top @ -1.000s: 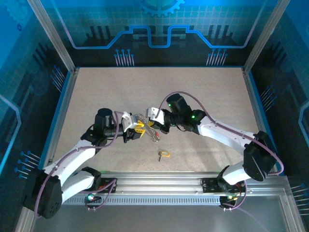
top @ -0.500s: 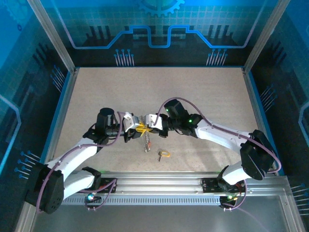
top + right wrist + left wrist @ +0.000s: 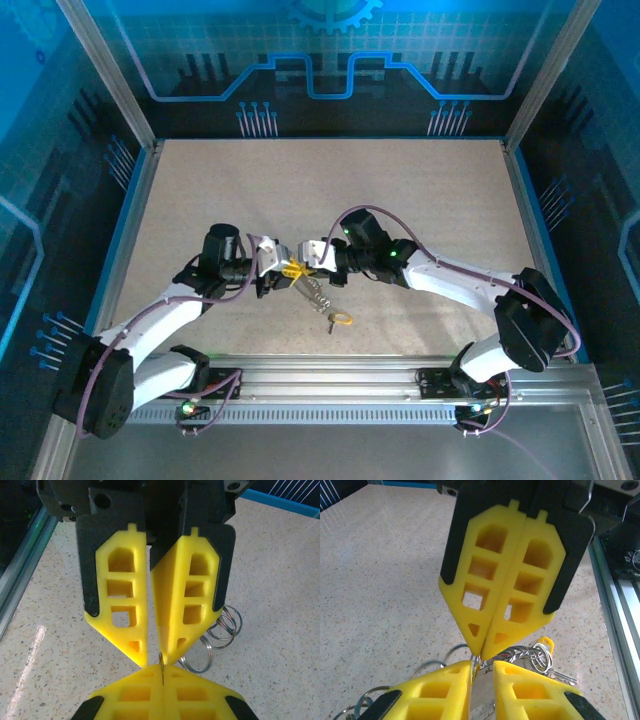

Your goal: Put the keys on the keyring

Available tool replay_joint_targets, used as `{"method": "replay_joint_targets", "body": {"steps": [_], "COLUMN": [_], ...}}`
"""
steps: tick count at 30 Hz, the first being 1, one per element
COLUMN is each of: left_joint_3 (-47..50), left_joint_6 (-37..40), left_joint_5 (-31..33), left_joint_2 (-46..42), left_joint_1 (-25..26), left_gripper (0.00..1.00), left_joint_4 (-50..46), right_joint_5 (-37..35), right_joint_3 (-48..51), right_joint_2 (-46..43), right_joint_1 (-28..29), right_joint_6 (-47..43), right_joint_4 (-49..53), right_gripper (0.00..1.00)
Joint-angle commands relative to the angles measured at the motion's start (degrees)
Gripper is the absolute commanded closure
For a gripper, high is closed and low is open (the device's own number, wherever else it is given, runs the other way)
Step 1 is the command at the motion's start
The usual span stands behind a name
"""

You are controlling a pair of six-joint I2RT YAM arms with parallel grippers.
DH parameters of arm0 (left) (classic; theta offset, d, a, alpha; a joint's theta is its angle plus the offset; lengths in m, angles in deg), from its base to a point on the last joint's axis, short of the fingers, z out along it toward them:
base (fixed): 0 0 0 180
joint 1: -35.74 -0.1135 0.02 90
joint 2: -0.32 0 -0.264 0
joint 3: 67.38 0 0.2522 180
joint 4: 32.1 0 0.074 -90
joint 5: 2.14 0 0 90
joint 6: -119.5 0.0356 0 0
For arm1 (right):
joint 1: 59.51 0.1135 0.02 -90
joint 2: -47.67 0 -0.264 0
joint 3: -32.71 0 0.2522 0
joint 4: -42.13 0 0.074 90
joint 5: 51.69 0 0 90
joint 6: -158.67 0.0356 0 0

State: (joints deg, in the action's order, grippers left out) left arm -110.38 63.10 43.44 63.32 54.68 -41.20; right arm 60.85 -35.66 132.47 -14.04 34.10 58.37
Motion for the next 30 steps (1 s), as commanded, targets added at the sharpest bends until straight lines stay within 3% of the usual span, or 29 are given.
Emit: {"method": "replay_joint_targets", "body": {"steps": [1,7,13,21,24,26,30], "left_joint_3": [-1.56,-1.87,-1.89,-1.64,-1.73,-1.57,-1.26], "left_joint_6": [3.01,3.77,3.37,3.01,3.99,5.38,7.31], "left_joint_5": [-1.88,-1.63,-0.52,1.82,1.36,0.66,-0.31], "left_joint_2": [0.57,1.72,2.05,3.76,4.56,4.58,3.94], "left_joint_1": [0.31,0.31,0.56,1.54,1.97,2.15,2.15], "left_gripper": [0.75,0.75,0.86,0.85,0.9,1.0,1.0], "left_joint_4": [-3.56,-4.2,-2.12,0.08,0.17,0.34,0.15], "right_joint_5": [2.15,3.37,3.99,4.02,3.87,3.69,6.38], "right_joint_3": [0.73,1.02,1.47,2.12,2.31,2.48,2.33], "right_joint_2": [0.46,0.63,0.81,1.08,1.11,1.08,-0.16], "right_joint_1": [0.58,0.39,0.42,0.48,0.47,0.42,-1.21], "right_joint_6": [-0.16,-0.51,-0.18,0.17,0.19,0.0,-1.13], "right_joint_4": [-4.28,-4.68,-5.34,-6.08,-6.15,-6.17,-3.74], "right_gripper": [1.0,1.0,1.0,1.0,1.0,1.0,0.99]}}
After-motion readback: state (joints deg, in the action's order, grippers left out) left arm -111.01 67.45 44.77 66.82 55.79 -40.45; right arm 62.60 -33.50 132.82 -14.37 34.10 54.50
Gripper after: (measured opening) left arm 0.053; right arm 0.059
